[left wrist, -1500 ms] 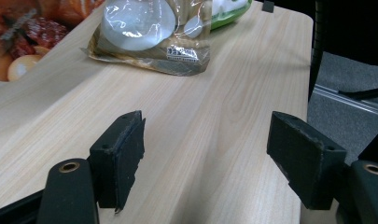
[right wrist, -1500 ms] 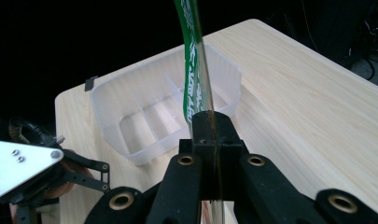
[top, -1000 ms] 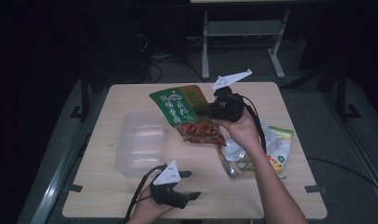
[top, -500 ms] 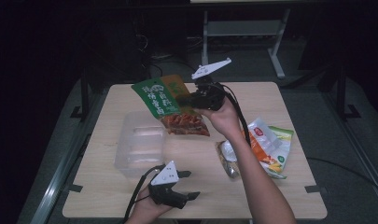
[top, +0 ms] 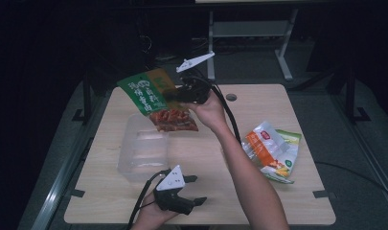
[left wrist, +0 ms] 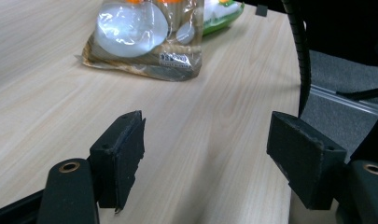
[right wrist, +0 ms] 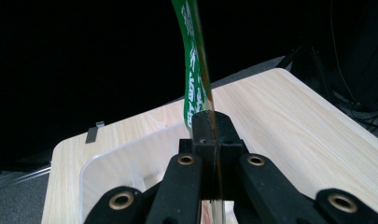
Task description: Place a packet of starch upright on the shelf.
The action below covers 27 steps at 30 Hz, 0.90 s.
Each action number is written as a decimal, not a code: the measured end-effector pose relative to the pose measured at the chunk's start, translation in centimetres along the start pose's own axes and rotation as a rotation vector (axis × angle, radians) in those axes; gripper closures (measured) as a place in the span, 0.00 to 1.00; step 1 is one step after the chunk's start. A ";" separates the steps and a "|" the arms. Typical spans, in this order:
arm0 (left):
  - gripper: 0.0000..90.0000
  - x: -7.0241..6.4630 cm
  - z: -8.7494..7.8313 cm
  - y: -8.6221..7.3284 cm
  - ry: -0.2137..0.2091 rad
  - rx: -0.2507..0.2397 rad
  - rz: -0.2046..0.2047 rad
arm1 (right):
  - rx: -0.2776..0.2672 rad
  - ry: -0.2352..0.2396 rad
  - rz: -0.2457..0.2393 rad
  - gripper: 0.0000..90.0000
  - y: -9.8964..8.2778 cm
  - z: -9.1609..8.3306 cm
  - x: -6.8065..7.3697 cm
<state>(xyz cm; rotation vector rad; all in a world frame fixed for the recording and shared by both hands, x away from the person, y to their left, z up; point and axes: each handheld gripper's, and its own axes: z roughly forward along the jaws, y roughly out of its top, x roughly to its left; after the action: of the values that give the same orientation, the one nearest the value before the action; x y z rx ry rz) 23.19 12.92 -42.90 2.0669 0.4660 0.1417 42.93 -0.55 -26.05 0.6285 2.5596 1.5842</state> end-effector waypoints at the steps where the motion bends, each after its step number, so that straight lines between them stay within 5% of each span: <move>1: 0.30 0.1 -0.1 0.1 0.002 -0.002 -0.005 | 0.001 0.003 -0.004 1.00 0.3 0.6 -0.1; 10: 0.30 0.7 -1.2 0.3 0.033 0.012 0.013 | 0.007 0.025 0.028 1.00 1.5 5.0 -0.7; 27: 0.30 1.1 -1.5 -0.9 0.035 0.015 0.008 | -0.036 0.064 0.145 1.00 -1.8 11.9 -2.9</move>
<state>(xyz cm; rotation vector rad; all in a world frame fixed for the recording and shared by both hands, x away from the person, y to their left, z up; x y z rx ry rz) 23.56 14.96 -42.96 2.0840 0.4820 0.1796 48.20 7.70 -33.59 0.7893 2.5770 1.7171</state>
